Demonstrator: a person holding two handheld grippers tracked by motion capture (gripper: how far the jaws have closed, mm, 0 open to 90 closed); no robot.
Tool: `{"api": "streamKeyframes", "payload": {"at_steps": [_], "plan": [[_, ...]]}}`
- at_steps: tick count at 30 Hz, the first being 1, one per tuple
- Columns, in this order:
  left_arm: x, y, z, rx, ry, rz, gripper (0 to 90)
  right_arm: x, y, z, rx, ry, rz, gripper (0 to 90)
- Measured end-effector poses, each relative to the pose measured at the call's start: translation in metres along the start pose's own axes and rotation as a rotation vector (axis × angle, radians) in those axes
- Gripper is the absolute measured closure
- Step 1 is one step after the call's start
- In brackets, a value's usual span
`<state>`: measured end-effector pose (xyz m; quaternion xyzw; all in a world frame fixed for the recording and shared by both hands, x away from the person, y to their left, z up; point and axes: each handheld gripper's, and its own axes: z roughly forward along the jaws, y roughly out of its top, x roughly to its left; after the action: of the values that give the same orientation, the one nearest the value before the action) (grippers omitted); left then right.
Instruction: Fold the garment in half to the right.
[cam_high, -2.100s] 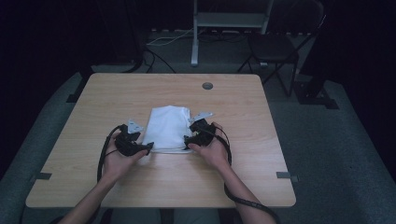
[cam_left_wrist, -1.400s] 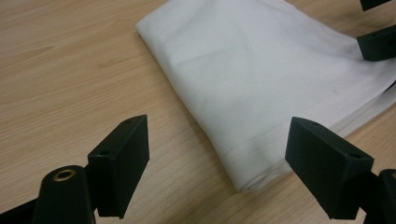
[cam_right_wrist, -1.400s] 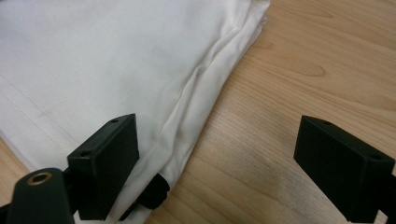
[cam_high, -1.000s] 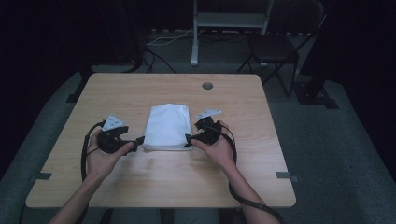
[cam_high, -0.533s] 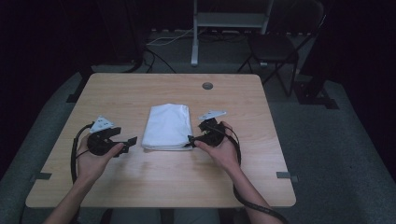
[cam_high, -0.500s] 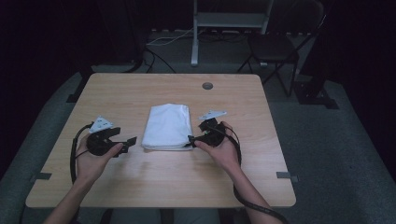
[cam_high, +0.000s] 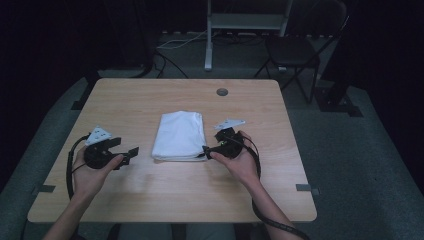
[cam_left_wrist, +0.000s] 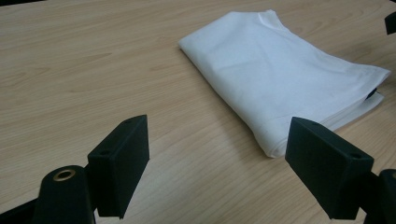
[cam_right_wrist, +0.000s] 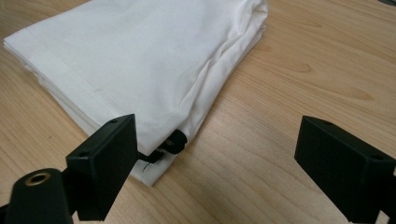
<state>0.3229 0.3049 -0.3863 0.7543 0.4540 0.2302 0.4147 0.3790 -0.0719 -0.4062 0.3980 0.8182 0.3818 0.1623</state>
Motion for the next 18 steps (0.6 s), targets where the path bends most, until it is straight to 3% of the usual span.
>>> {"api": "streamKeyframes", "payload": {"at_steps": [18], "plan": [[0.015,-0.009,-0.016,-0.041,0.023,-0.04,21.3,-0.008,-0.009,-0.017,-0.031,-0.001,0.026,13.0]]}}
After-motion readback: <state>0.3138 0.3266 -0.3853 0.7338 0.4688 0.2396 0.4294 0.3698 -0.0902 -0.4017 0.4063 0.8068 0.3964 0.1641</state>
